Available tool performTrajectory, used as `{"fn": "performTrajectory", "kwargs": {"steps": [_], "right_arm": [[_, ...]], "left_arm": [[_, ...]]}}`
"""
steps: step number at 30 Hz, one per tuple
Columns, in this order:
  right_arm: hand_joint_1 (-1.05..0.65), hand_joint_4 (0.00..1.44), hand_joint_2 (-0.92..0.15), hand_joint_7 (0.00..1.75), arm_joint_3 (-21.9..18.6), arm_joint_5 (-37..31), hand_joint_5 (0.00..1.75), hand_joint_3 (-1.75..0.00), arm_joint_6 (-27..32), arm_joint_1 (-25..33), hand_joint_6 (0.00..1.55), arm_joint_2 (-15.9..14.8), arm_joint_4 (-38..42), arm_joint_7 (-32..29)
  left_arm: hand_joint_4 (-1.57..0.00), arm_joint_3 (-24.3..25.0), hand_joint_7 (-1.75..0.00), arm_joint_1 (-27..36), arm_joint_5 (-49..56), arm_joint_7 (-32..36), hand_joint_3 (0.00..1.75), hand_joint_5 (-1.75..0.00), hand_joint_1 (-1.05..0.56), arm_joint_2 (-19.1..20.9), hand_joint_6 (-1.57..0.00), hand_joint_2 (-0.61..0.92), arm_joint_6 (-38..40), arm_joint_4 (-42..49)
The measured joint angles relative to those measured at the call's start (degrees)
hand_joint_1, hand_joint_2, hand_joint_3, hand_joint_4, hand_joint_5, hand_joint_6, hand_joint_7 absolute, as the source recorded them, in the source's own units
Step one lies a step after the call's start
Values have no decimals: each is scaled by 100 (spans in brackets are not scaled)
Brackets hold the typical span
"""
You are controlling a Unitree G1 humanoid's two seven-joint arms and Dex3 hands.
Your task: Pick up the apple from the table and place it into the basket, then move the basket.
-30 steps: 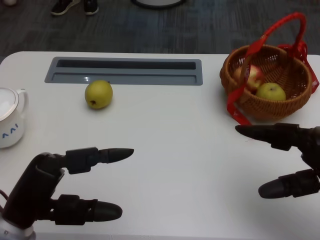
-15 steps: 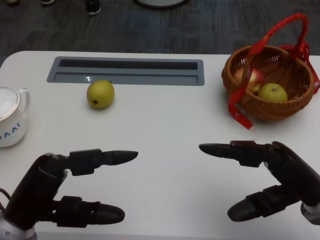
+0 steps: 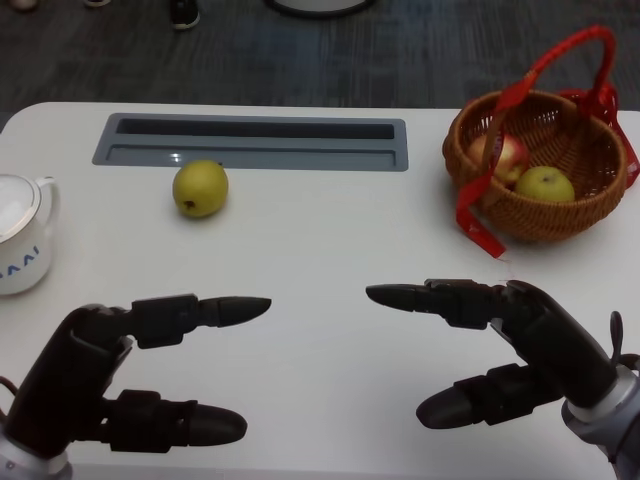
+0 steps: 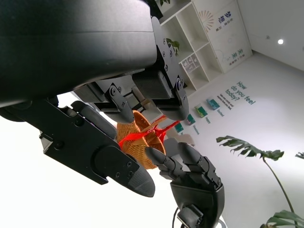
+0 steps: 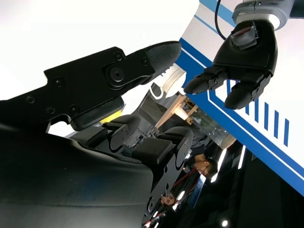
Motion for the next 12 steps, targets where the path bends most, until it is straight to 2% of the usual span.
{"fn": "performTrajectory", "kwargs": {"steps": [12], "right_arm": [[-47,69,-75,1,-99,111,1,0,7,-57,64,128,118,315]], "left_arm": [[-87,33,0,-18,-28,-73,0,0,-51,73,-81,71,88,-38]]}}
